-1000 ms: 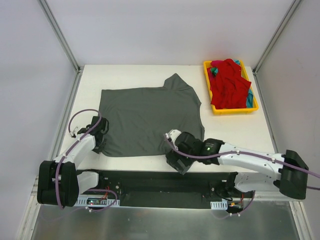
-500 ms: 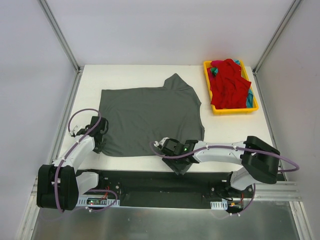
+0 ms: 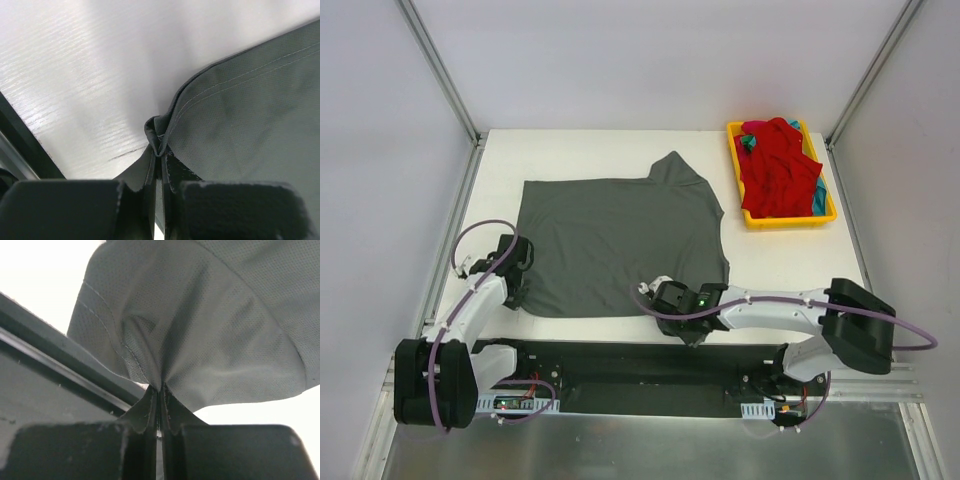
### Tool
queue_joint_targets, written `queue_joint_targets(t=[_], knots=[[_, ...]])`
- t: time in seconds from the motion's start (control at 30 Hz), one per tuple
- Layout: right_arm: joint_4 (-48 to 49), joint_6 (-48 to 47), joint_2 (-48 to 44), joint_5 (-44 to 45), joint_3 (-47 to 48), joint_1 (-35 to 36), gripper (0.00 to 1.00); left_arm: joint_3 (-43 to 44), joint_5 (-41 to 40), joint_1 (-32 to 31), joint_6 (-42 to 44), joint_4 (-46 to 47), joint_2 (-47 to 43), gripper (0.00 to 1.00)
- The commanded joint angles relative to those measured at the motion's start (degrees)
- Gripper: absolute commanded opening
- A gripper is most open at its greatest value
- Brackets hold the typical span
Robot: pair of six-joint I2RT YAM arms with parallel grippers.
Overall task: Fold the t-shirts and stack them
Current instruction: Grap the side of the flattened tshirt closest away from the robot with both arms, then fold the flattened tshirt in 1/3 of the way
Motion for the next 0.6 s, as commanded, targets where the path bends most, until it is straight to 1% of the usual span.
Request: queue_joint_targets(t=[0.0, 0.1, 0.17, 0.27, 0.4, 0.57], knots=[[-3.44, 0.0, -5.56, -3.89, -0.72, 2.35, 0.0, -0.68, -0.36, 0.66, -2.49, -5.71, -4.77, 0.0], [-4.06, 0.0, -7.58, -6.96, -0.02, 3.06, 0.0, -0.77, -0.27, 0.66, -2.93, -7.48, -8.46, 0.0], [-5.72, -0.27, -8.9, -6.36, 0.86, 2.97, 0.0, -0.69, -0.45, 0.74, -2.23, -7.65, -10.83, 0.0], [-8.54, -0.88, -10.05, -2.32, 3.4, 2.89, 0.0, 0.19, 0.78, 0.66, -1.35, -7.66, -12.25, 0.0], [-11.35, -1.5, -10.49, 3.3, 7.44, 1.57, 0.0, 2.64, 3.06, 0.66, -0.47, -7.66, -10.76, 0.0], [-12.41, -4.22, -11.28, 8.05, 12.45, -2.99, 0.0, 6.51, 3.6, 0.66, -0.82, -7.74, -8.74, 0.0]])
